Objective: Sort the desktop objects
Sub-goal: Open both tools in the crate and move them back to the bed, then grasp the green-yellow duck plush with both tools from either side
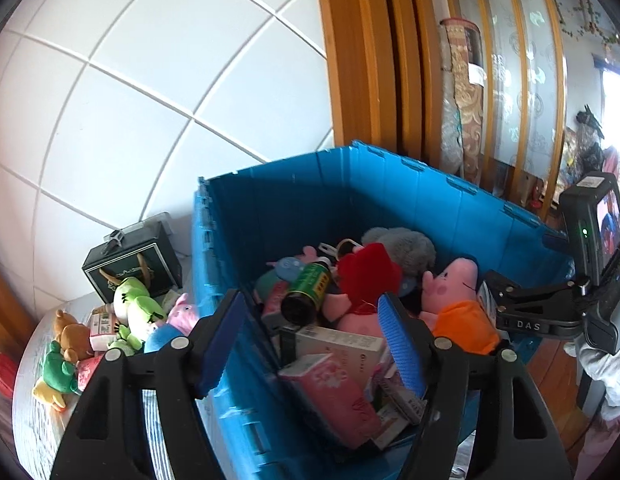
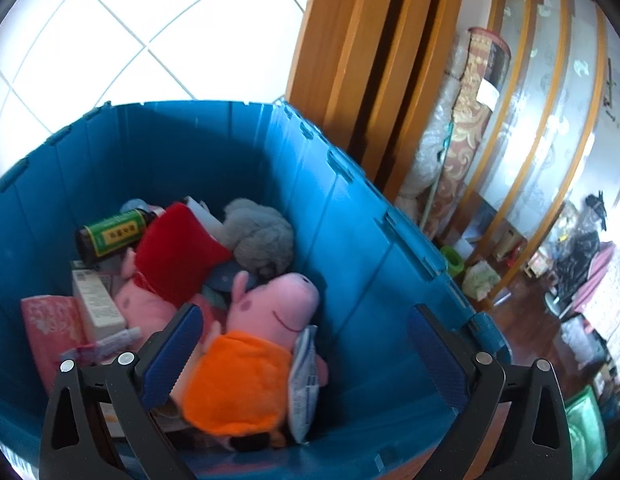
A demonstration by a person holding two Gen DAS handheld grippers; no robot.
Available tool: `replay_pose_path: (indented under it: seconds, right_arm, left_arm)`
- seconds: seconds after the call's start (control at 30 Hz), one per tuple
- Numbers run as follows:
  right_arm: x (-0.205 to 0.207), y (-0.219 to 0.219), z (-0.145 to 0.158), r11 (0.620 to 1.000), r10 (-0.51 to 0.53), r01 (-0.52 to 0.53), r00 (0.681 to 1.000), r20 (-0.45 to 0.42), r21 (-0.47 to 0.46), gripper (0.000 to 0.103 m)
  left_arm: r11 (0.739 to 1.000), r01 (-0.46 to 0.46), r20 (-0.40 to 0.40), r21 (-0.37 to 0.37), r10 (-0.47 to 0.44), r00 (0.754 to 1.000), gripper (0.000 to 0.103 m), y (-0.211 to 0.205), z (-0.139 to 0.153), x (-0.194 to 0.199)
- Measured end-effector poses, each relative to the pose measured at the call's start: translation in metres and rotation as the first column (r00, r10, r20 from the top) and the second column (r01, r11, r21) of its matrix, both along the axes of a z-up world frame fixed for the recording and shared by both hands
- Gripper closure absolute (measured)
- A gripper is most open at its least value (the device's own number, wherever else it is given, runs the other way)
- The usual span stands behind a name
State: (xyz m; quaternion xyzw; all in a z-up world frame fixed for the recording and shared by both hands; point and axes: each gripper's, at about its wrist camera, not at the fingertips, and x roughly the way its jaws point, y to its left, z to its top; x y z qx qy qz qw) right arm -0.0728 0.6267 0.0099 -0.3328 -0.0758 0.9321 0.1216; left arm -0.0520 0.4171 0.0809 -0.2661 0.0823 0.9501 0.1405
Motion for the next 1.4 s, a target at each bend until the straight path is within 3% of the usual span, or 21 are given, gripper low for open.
replay_pose_path:
  seconds: [0.33,0.63,0.9,1.13,1.33,1.4]
  right_arm:
    - [0.026,-0.094,0.055,0.997,0.072,-0.071,0.986,-0.15,0.009,0.0]
    - [0.019,-0.223,0.082,0.981,0.176,-0.19,0.963,-0.205,-0.048,0.0]
    - [-0.01,-0.331,0.075,0.95,0.302,-0.311,0.94,-0.16,-0.037,0.0]
    - [-0.067,-0.401,0.026,0.915,0.394,-0.394,0.919,-0.014,-0.091,0.0]
    - [-0.121,-0.422,-0.024,0.914,0.393,-0.372,0.911,0.128,-0.16,0.0]
    - [-0.136,-0.425,-0.04,0.916,0.385,-0.354,0.908,0.164,-0.189,0.0]
  left_arm:
    - [0.991,-0.072,-0.025,0.112,0.076,0.997,0.034,-0.118,0.001,0.002]
    - [0.968,-0.219,0.049,0.126,0.214,0.976,0.034,-0.273,-0.033,-0.015]
    - [0.901,-0.425,0.158,0.082,0.41,0.898,0.034,-0.419,-0.086,-0.037]
    - [0.837,-0.547,0.271,0.005,0.526,0.807,0.034,-0.535,-0.139,-0.061]
    - [0.817,-0.566,0.359,-0.107,0.563,0.745,0.034,-0.604,-0.177,-0.097]
    - [0.817,-0.564,0.379,-0.12,0.562,0.735,0.034,-0.617,-0.187,-0.107]
